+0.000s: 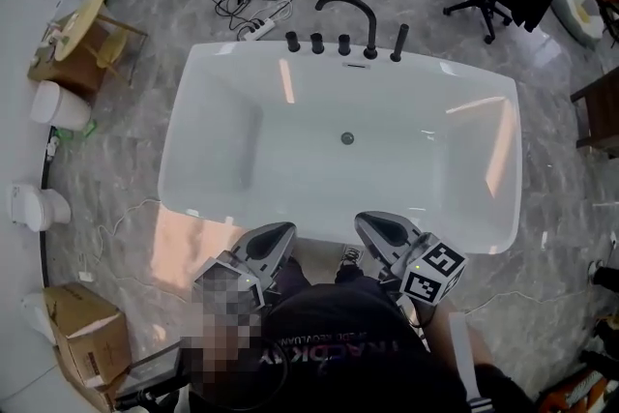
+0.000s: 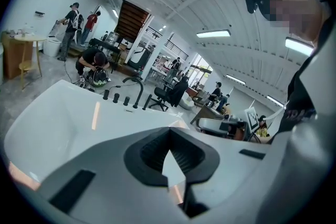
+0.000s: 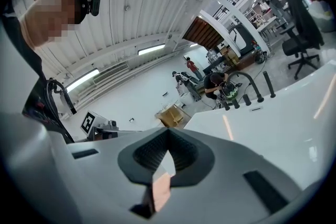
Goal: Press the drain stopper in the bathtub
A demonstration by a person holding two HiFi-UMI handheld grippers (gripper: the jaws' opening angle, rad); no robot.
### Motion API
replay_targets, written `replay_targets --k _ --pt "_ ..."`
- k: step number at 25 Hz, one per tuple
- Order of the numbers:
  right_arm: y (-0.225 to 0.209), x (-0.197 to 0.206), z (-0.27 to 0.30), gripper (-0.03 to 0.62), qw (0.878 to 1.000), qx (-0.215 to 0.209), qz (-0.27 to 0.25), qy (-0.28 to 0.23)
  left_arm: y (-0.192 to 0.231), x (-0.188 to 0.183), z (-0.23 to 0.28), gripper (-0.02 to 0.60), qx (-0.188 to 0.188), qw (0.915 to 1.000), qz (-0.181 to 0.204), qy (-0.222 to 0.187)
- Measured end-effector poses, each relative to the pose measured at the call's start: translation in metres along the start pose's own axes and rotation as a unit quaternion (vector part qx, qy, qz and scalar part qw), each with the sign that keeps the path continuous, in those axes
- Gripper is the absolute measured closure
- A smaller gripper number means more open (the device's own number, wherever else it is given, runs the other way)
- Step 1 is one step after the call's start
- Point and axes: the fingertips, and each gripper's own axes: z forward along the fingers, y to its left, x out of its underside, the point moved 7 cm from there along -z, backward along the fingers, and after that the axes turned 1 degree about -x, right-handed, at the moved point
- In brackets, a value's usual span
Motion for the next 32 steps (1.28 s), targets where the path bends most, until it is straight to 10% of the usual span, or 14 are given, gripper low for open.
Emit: replay_targets --k 20,32 --pt "0.031 0.016 0.109 0.579 0.978 0.192 0.022 -0.072 0.166 -0.021 -0.005 0.571 0.136 0.9861 0.02 0.093" --pt "0.004 0.017 0.081 0.579 0.983 0.174 0.023 -0.044 0.138 0.009 0.017 0.571 0.11 0.9885 -0.015 0.103"
